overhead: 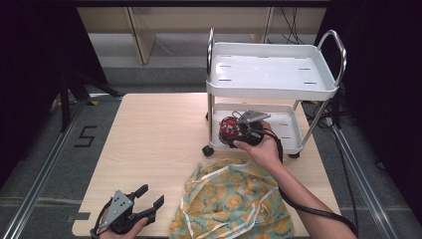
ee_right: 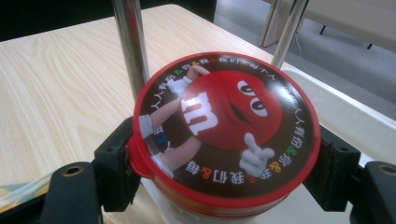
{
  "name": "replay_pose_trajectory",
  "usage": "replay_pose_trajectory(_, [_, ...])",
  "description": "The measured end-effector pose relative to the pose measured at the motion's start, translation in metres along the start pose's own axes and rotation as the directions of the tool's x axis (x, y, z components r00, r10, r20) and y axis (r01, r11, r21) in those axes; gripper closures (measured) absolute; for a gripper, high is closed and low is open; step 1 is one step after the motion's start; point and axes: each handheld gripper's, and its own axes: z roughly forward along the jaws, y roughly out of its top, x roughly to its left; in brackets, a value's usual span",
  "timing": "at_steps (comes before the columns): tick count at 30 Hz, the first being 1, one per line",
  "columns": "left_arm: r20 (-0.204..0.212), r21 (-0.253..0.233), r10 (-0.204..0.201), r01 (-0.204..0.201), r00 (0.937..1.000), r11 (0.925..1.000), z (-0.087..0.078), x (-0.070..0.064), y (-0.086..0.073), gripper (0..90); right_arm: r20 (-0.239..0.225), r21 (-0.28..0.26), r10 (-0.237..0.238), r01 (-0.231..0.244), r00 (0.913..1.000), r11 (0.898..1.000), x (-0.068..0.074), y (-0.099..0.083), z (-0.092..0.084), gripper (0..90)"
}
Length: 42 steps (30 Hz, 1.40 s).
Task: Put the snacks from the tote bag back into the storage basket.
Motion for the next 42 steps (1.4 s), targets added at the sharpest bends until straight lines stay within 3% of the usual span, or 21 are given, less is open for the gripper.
replay_pose_trajectory(15, [0.003, 0.0, 0.003, -0.003, 1.0, 1.0, 0.0, 0.0, 0.0, 30.0, 0.011, 0.012, 0.004, -0.005, 0.9999, 1.0, -0.002, -0.001, 0.006, 26.2])
replay_pose_trajectory(16, [0.004, 0.001, 0.005, -0.005, 1.0, 1.0, 0.0, 0.0, 0.0, 30.0, -0.008, 0.005, 0.007, -0.007, 0.9999, 1.0, -0.002, -0.002, 0.007, 26.2])
replay_pose_trajectory(17, [0.001, 0.0, 0.0, 0.0, 1.0, 1.0, 0.0, 0.0, 0.0, 30.0, 0.005, 0.014, -0.013, 0.013, 0.9999, 1.0, -0.003, -0.002, 0.008, 26.2])
replay_pose_trajectory(18, [0.001, 0.001, 0.001, -0.001, 1.0, 1.0, 0.0, 0.0, 0.0, 30.0, 0.011, 0.018, 0.006, -0.007, 0.9999, 1.0, -0.002, -0.002, 0.008, 26.2])
replay_pose_trajectory(22, [0.001, 0.0, 0.001, -0.001, 1.0, 1.0, 0.0, 0.0, 0.0, 29.9, -0.011, 0.013, 0.001, 0.0, 0.9999, 1.0, -0.003, -0.003, 0.009, 26.2])
replay_pose_trajectory(23, [0.003, 0.0, 0.002, -0.002, 1.0, 1.0, 0.0, 0.0, 0.0, 29.9, 0.012, 0.024, 0.017, -0.018, 0.9998, 1.0, -0.002, -0.003, 0.009, 26.2])
replay_pose_trajectory(27, [0.004, 0.001, 0.006, -0.006, 1.0, 1.0, 0.0, 0.001, 0.0, 30.0, 0.017, 0.02, -0.006, 0.006, 0.9998, 1.0, -0.003, -0.003, 0.012, 26.2])
replay_pose_trajectory(33, [0.006, -0.001, 0.004, -0.004, 1.0, 1.0, 0.0, 0.001, 0.0, 30.0, 0.005, 0.03, 0.011, -0.011, 0.9999, 0.999, -0.001, -0.004, 0.015, 26.2])
replay_pose_trajectory(34, [0.006, 0.0, 0.005, -0.005, 1.0, 1.0, 0.0, 0.001, 0.0, 30.0, -0.004, 0.027, -0.006, 0.006, 1.0, 1.0, -0.002, -0.004, 0.016, 26.2])
replay_pose_trajectory(35, [0.005, 0.002, 0.005, -0.005, 1.0, 1.0, 0.0, 0.001, 0.0, 30.0, 0.015, 0.034, 0.0, -0.001, 0.9999, 0.999, -0.002, -0.004, 0.016, 26.2])
replay_pose_trajectory(36, [0.007, -0.002, 0.003, -0.003, 1.0, 1.0, 0.0, 0.0, 0.0, 30.0, -0.012, 0.029, 0.013, -0.012, 0.9998, 0.999, -0.001, -0.004, 0.016, 26.2])
replay_pose_trajectory(40, [0.002, 0.003, 0.002, -0.002, 1.0, 1.0, -0.001, 0.0, 0.0, 30.0, 0.011, 0.045, 0.007, -0.008, 0.9999, 0.999, -0.002, -0.006, 0.018, 26.2])
replay_pose_trajectory(42, [0.002, 0.001, 0.001, -0.001, 1.0, 1.0, 0.0, 0.0, 0.0, 30.0, -0.022, 0.049, 0.033, -0.031, 0.9992, 0.998, -0.001, -0.006, 0.017, 26.2])
